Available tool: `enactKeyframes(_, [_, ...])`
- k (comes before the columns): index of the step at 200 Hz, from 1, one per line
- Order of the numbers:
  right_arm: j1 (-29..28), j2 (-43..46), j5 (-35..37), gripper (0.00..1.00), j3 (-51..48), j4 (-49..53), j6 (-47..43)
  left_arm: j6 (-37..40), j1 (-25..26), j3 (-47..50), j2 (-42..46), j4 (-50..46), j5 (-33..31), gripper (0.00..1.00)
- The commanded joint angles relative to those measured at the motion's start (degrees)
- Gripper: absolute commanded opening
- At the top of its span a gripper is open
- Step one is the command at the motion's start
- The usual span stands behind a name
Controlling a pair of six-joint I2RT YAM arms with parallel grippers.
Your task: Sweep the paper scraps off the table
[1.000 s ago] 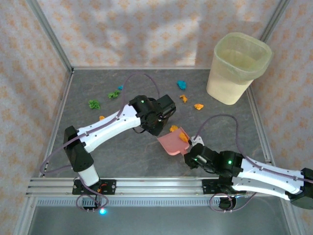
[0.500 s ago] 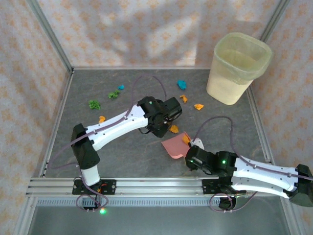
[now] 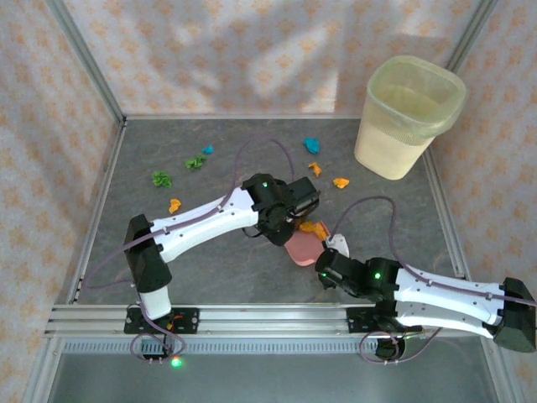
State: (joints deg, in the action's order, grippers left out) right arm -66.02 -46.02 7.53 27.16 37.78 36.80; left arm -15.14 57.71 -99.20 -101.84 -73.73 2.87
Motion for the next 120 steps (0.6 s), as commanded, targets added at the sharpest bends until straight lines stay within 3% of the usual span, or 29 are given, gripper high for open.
enactKeyframes(1, [1.91,0.53,1.37,0.0,-1.78,-2.64,-0.54,1.16,0.47,3.03,4.14,0.07,3.59,0.0])
enactKeyframes(37, [3.61,0.07,0.8,0.0,-3.01,-5.08,-1.9,1.43,0.79,7.56,7.46,4.14,10.01,0.0])
enactKeyframes(58, [3.88,-0.56,1.33,0.0,-3.67,-6.28,-2.21,1.34,0.74,8.14,8.88,5.18,10.0,0.0])
enactKeyframes(120, [4.5,-0.78,2.32,0.0,-5.35,-8.15,-2.08,-3.53,0.38,3.02,7.69,3.07,-7.99,0.0])
